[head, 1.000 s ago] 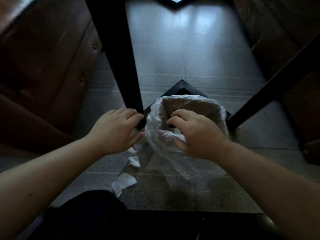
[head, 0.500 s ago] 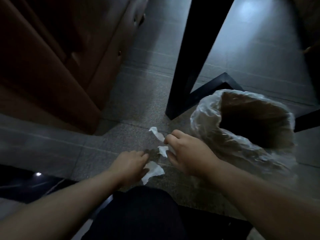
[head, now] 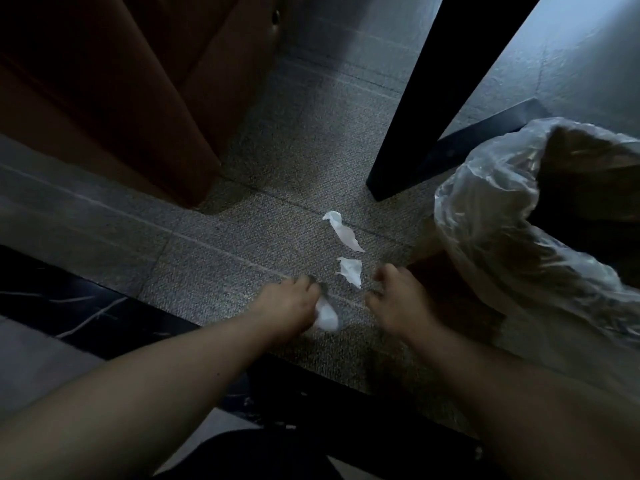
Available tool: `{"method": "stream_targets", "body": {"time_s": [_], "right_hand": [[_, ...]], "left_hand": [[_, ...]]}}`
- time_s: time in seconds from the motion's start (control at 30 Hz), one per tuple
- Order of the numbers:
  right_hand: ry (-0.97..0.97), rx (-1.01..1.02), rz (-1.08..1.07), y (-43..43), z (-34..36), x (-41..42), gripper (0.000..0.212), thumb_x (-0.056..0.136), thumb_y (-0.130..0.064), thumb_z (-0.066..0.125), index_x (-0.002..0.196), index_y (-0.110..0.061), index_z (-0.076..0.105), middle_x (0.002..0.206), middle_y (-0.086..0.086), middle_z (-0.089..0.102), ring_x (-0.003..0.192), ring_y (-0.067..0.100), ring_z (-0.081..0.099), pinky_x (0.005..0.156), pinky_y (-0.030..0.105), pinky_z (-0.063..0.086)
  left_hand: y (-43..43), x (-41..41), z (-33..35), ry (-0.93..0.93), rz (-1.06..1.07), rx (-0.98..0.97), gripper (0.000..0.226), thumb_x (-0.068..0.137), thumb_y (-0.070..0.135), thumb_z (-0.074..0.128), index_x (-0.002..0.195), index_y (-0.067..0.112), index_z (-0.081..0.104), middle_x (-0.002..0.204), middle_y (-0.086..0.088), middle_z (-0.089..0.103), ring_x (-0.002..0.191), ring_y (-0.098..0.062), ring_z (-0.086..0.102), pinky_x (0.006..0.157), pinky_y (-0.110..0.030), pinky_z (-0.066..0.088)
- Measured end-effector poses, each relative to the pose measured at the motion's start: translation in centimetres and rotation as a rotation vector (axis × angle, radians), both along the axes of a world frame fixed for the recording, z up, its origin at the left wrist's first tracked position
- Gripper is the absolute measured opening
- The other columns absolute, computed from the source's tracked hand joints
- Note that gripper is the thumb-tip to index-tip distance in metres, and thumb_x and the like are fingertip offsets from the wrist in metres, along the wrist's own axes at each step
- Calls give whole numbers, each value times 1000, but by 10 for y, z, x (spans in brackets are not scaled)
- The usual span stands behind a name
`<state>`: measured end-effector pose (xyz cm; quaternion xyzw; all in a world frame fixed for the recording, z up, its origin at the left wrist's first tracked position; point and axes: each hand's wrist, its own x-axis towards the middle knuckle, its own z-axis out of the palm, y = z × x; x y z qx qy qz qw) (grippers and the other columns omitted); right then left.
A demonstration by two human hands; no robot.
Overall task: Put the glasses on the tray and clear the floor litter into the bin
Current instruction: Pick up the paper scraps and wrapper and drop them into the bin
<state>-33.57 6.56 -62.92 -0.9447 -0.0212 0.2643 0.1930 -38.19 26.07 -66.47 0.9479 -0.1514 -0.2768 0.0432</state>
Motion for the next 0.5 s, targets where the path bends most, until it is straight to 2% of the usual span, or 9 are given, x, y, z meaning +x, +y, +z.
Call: {"method": "stream_targets", "body": {"time_s": [0.07,0.27,0.43,0.5], "right_hand": [[2,-12,30,-2,-3,2,33,82,-26,67,111,-14,55,117,13,55,100,31,56,81,33,46],[-47,-60,145,6,-12,9,38,84,-36,62,118,-24,48,120,5,50,93,31,60,71,36,50],[-41,-76,226,21,-33,17,41,85,-37,60,120,-22,45,122,6,46,97,32,58,69,35,45],[-38,-95,226,25,-39,21,34,87,-33,58,117,-21,46,121,7,47,97,32,58,68,36,45]], "left_hand": [[-1,3,1,26,-2,-6,33,83,30,56,110,13,50,115,-10,54,98,-31,58,71,-44,49],[12,-2,39,0,-13,-91,18,83,34,47,92,19,51,101,-4,59,90,-29,59,60,-34,39],[33,14,84,34,-24,-46,12,85,32,48,91,22,48,93,2,58,84,-23,57,59,-32,38],[37,24,95,40,-14,-29,10,86,32,50,90,22,50,87,2,59,77,-23,56,57,-32,38]]}}
